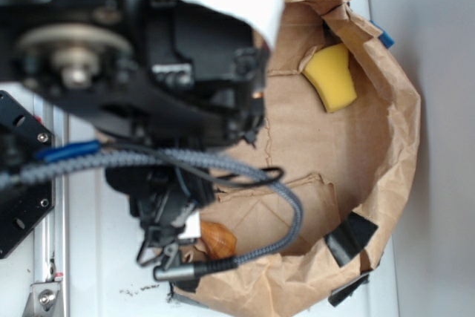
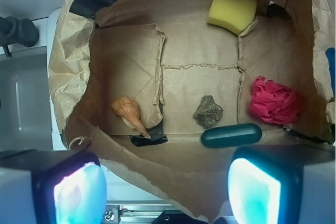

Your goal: Grab the shell.

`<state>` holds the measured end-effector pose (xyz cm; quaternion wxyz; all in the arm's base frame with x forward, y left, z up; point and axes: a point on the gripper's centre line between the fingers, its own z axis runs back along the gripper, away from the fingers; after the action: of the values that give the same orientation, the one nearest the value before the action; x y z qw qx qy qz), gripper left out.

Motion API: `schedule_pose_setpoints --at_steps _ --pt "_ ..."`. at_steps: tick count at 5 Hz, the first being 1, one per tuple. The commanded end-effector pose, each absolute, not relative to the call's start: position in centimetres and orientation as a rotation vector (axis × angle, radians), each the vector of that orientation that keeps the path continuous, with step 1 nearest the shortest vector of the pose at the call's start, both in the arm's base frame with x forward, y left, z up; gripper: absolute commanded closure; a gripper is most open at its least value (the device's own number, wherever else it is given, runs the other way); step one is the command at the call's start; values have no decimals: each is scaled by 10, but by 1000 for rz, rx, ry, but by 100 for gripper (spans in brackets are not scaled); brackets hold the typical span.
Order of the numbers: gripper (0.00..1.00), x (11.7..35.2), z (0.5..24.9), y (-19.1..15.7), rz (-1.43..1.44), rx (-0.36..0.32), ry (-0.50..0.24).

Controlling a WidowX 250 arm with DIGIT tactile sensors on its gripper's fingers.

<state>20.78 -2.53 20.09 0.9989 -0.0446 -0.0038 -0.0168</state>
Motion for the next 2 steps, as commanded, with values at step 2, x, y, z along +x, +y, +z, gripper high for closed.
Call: schedule_pose_setpoints --at_steps 2 --pt "0 255 188 -29 -201 -102 -84"
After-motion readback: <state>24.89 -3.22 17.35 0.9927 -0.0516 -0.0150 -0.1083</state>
